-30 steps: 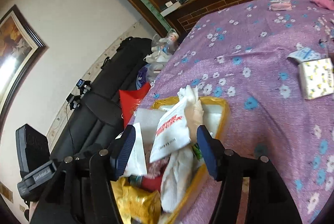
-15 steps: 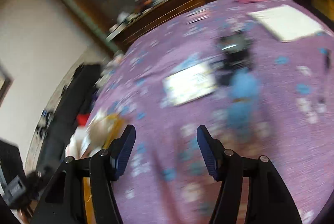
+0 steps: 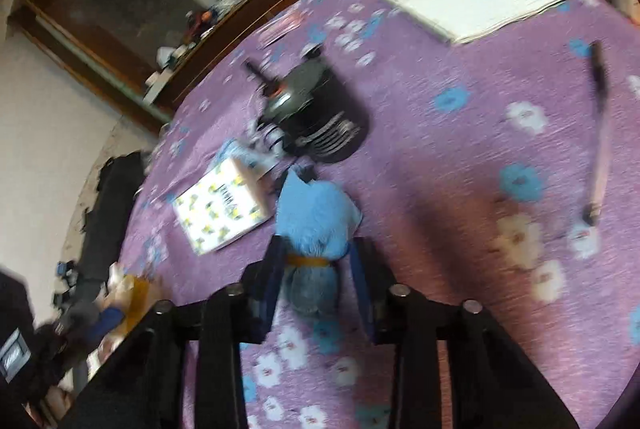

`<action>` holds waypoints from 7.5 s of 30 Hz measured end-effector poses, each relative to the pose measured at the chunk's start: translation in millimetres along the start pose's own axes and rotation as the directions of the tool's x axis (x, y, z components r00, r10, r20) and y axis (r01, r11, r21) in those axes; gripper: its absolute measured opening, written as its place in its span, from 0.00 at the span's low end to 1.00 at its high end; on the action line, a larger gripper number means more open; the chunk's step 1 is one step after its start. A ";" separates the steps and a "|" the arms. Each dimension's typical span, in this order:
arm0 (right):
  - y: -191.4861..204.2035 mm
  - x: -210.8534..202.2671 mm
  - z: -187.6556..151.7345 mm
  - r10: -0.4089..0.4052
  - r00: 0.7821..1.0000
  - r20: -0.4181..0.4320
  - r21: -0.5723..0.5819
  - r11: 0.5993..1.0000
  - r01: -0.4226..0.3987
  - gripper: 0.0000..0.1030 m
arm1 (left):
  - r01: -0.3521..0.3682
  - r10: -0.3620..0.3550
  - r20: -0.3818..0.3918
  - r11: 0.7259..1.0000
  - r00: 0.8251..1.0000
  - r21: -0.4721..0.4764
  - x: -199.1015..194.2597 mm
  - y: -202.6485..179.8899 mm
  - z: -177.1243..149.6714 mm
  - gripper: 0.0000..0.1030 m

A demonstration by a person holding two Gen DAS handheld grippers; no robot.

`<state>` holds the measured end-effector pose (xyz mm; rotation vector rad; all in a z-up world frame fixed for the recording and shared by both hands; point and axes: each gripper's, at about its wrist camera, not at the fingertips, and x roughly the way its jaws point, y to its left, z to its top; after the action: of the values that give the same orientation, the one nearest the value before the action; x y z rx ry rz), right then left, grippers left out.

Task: Organize soft objects

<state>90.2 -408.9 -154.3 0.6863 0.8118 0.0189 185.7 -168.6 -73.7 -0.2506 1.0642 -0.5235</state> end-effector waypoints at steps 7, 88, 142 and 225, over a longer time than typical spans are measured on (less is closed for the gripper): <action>-1.5 -3.7 -0.4 0.019 1.000 0.004 0.003 1.000 -0.019 0.21 | -0.066 0.070 -0.039 0.993 0.997 0.101 58.7 -26.9 51.3 0.53; 236.3 3.3 -137.4 0.218 0.959 -0.179 -0.339 0.902 -0.268 0.39 | -0.280 0.334 0.148 0.913 0.931 -0.298 -189.5 201.0 -173.3 0.42; 122.4 94.3 32.2 -0.207 0.978 0.005 -0.428 0.884 0.189 0.34 | 0.006 0.000 0.168 0.999 0.986 -0.035 -105.2 50.5 -79.8 0.54; 230.1 -88.3 -239.4 0.084 0.984 -0.158 -0.481 0.863 -0.151 0.55 | -0.614 0.581 0.337 0.789 0.741 -0.011 -218.8 67.9 -210.4 0.69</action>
<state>-78.1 -118.6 -80.9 0.2476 0.8465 0.3766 -63.0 14.5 -35.7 0.1060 0.7304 0.0579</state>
